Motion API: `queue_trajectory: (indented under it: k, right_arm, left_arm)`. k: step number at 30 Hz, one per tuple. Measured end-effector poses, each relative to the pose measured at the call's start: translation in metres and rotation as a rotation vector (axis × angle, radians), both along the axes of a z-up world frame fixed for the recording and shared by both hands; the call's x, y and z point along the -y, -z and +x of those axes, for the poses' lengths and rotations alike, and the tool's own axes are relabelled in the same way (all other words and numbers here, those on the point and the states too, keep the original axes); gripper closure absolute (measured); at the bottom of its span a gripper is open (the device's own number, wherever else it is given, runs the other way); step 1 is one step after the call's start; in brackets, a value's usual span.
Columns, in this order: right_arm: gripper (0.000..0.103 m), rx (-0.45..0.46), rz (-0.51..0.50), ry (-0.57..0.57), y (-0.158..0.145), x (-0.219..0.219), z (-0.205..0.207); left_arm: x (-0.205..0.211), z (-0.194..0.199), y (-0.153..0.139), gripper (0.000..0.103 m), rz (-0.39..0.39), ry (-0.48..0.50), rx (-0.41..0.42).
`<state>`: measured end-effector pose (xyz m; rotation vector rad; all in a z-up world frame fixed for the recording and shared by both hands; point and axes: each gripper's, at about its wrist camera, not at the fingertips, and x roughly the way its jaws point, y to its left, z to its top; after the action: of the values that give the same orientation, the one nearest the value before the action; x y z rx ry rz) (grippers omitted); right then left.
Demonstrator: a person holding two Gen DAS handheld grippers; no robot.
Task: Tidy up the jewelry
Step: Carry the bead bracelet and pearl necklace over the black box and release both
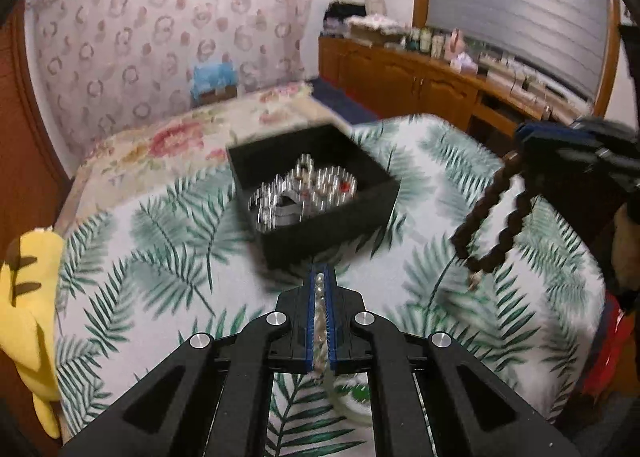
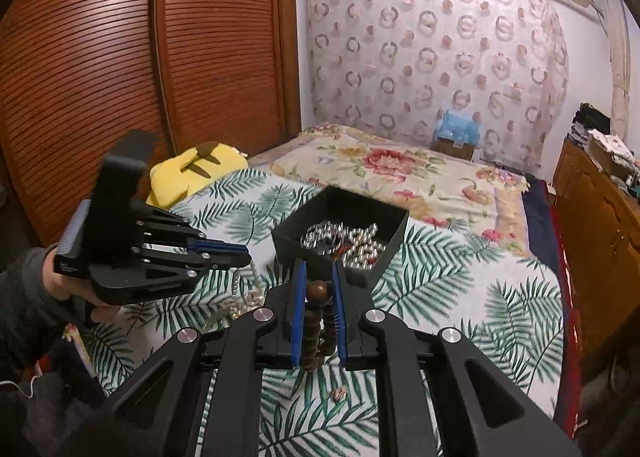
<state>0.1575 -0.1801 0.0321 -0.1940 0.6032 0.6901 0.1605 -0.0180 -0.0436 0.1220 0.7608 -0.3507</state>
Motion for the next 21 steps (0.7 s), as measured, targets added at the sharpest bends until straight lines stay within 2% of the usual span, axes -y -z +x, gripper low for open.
queue_trajectory:
  k: [9,21]
  right_arm:
    - [0.088,0.05,0.048,-0.023,-0.033,-0.003,0.024]
    - [0.088,0.061,0.072,-0.056,-0.049,-0.016,0.065]
  left_arm:
    - [0.002,0.006,-0.062,0.099,-0.074,0.014,0.113]
    - [0.002,0.038,-0.13,0.099,-0.128,-0.001,0.22]
